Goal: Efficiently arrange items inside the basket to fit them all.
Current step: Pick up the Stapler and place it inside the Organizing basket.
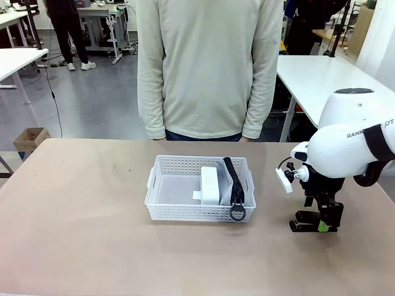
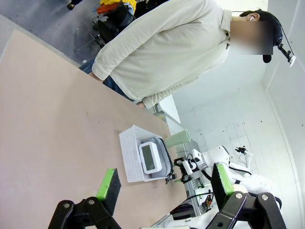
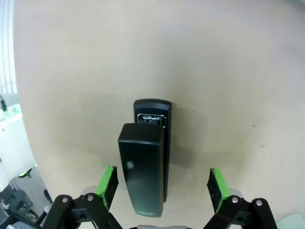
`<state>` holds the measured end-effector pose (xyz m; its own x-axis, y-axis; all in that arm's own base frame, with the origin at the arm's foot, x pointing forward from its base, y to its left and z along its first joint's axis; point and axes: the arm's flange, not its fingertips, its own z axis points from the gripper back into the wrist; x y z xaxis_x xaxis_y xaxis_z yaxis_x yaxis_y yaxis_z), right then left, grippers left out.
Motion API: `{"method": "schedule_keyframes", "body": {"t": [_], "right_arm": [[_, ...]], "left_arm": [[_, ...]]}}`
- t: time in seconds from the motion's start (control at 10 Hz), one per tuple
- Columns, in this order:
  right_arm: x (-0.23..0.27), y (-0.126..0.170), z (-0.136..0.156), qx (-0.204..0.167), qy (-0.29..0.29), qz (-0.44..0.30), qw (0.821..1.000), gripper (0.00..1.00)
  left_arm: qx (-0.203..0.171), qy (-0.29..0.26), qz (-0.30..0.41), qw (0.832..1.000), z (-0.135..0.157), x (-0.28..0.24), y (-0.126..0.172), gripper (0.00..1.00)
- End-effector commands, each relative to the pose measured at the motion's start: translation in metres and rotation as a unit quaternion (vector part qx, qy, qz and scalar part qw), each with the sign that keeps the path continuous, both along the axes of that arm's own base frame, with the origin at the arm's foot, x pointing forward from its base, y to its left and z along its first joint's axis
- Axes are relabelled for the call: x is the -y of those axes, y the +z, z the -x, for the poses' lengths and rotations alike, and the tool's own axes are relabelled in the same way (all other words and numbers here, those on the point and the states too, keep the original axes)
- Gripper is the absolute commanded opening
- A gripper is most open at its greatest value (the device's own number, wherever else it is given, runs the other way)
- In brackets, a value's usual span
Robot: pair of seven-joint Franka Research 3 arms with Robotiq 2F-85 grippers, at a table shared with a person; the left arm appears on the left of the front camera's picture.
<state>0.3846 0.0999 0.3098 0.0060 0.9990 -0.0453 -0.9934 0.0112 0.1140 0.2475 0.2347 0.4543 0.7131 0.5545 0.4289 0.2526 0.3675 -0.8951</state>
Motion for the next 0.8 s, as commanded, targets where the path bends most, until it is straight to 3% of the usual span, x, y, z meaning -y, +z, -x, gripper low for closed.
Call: {"method": "schedule_keyframes", "body": {"t": [0.0,0.6,0.7], "right_arm": [[0.0064,-0.0141,0.0280,-0.005,0.022,0.019,1.000,1.00],[0.0086,-0.0170,0.0266,0.000,0.010,0.022,1.000,1.00],[0.0089,-0.0158,0.0269,0.004,0.010,0.021,1.000,0.40]], "left_arm": [[0.016,-0.001,0.001,1.000,0.0004,0.0022,-0.0007,1.00],[0.016,-0.001,0.001,1.000,0.0004,0.0022,-0.0007,1.00],[0.016,-0.001,0.001,1.000,0.0004,0.0022,-0.0007,1.00]]}}
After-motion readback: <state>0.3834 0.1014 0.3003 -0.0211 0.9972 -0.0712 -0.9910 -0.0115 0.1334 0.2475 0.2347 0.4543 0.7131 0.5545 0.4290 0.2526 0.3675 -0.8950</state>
